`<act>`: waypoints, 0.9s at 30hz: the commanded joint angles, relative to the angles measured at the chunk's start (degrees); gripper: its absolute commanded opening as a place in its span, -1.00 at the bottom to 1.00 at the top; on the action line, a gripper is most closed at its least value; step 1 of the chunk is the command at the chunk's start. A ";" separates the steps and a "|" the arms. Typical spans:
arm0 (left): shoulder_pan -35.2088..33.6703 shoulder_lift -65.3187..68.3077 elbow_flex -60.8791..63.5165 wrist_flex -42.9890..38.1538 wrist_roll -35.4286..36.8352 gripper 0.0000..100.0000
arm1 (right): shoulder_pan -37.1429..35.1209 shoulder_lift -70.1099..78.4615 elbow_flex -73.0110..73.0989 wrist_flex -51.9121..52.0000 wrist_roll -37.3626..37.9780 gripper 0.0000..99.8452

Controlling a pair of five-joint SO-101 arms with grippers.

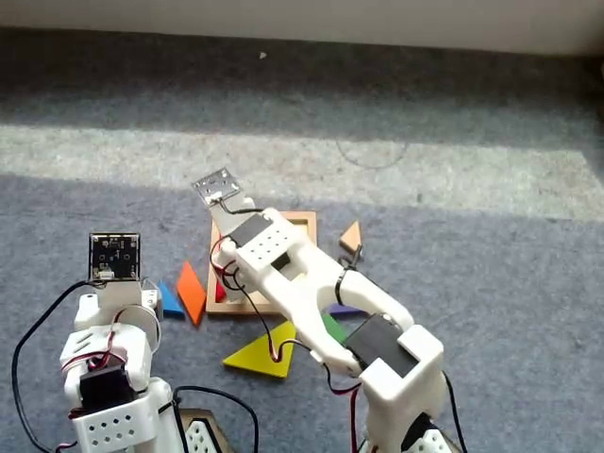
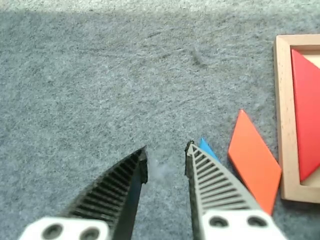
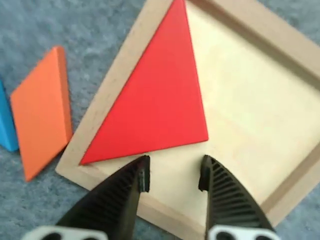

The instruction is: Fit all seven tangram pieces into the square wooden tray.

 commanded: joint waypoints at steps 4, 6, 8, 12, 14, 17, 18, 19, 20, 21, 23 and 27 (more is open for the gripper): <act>-0.40 -0.66 -0.13 -1.14 -0.53 -0.70 | 1.45 -14.20 0.31 7.16 0.70 -0.68; -0.40 -0.66 -0.13 -1.58 -0.53 -0.70 | 2.51 -18.77 2.42 8.84 0.79 -0.68; -0.57 -0.66 -0.13 -2.02 -0.53 -0.70 | 4.35 -24.13 4.70 9.01 0.79 -0.68; -0.48 -0.66 -0.13 -2.02 -0.53 -0.70 | 10.42 -36.44 9.80 9.01 0.79 -0.68; -0.48 -0.66 -0.13 -2.02 -0.53 -0.70 | 13.93 -42.68 12.97 9.01 0.79 -0.68; -0.48 -0.66 -0.66 -2.02 -0.53 -0.70 | 18.68 -51.56 19.38 9.01 0.79 -0.68; -0.40 -0.66 -0.84 -2.02 -0.53 -0.70 | 20.18 -54.46 21.93 9.01 0.79 -0.68; -0.40 -0.66 -1.10 -2.02 -0.53 -0.70 | 21.67 -57.36 24.48 9.01 0.79 -0.68; -0.40 -0.66 -2.07 -1.67 -0.53 -0.70 | 23.34 -60.18 26.95 9.01 0.79 -0.68; -0.40 -0.66 -2.95 -1.58 -0.53 -0.70 | 25.10 -62.90 29.32 8.92 0.79 -0.68; -0.40 -0.66 -5.05 -1.58 -1.93 -0.70 | 29.05 -68.09 33.89 8.57 0.88 -0.68; 4.97 -0.13 -9.36 0.53 -10.20 -0.70 | 37.93 -75.56 41.80 5.41 0.88 -0.68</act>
